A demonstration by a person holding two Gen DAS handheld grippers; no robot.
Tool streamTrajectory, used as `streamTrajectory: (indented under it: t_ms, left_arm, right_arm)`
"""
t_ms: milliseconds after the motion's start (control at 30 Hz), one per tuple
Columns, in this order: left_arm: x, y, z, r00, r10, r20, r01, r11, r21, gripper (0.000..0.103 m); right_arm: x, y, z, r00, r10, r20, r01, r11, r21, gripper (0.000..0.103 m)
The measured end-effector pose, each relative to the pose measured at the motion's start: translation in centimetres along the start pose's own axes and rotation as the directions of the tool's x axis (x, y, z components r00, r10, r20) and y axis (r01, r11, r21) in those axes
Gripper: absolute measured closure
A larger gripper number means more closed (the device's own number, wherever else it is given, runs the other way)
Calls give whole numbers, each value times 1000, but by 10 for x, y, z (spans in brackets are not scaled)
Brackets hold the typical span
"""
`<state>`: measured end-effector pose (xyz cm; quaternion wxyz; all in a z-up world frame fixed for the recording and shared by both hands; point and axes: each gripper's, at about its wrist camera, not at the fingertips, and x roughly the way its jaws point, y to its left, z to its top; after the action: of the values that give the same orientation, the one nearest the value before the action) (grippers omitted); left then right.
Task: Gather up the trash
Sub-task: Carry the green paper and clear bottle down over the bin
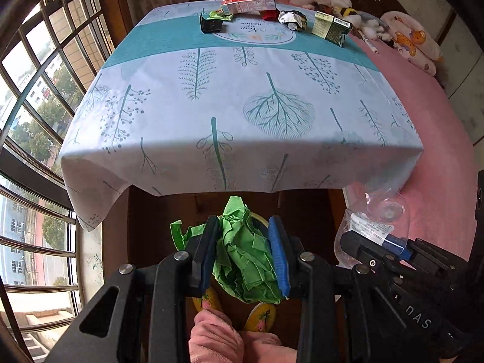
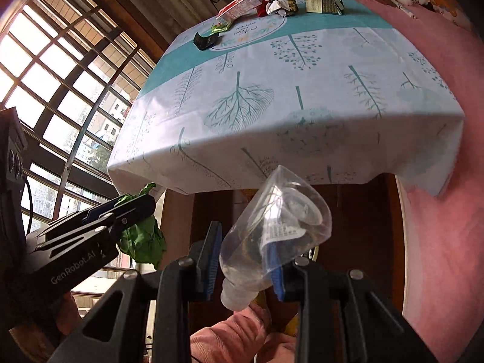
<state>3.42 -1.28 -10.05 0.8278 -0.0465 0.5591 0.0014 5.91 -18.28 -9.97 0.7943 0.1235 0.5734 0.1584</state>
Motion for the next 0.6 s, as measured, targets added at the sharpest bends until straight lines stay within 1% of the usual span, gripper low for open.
streamTrajectory:
  t_ms: [100,200,333,433,533,600]
  left_arm:
    - [28,-2,-21,999,-2,-40,2,1000,20,71]
    - [64,0,-39,998,-3,-65,5,1000,31,71]
    - [122,5,-63,995,3,-98,1,999,45,71]
    - [170,12,-78,991,6,-136,-1,999,42,71]
    - [217,21,-92,984,1,-177,4,1000,31,71]
    - [244,26,-100,982,5,-189,1,1000,30,71]
  right_arm:
    - [18,-5,-22,1000,-20,-20,20,1000,17,74]
    - [47,-14,-43,998,-43,-34,44,999,27,74]
    - [101,-29,-66,995,-79,-68,80,997,11,74]
    - [144,-44,-80,991,-95,-96,97,995,15,74]
    - [186,-60,-91,989,-106,-107,109,994,25,74]
    - [211,-70,-98,988,-106,-114,111,993,36,74]
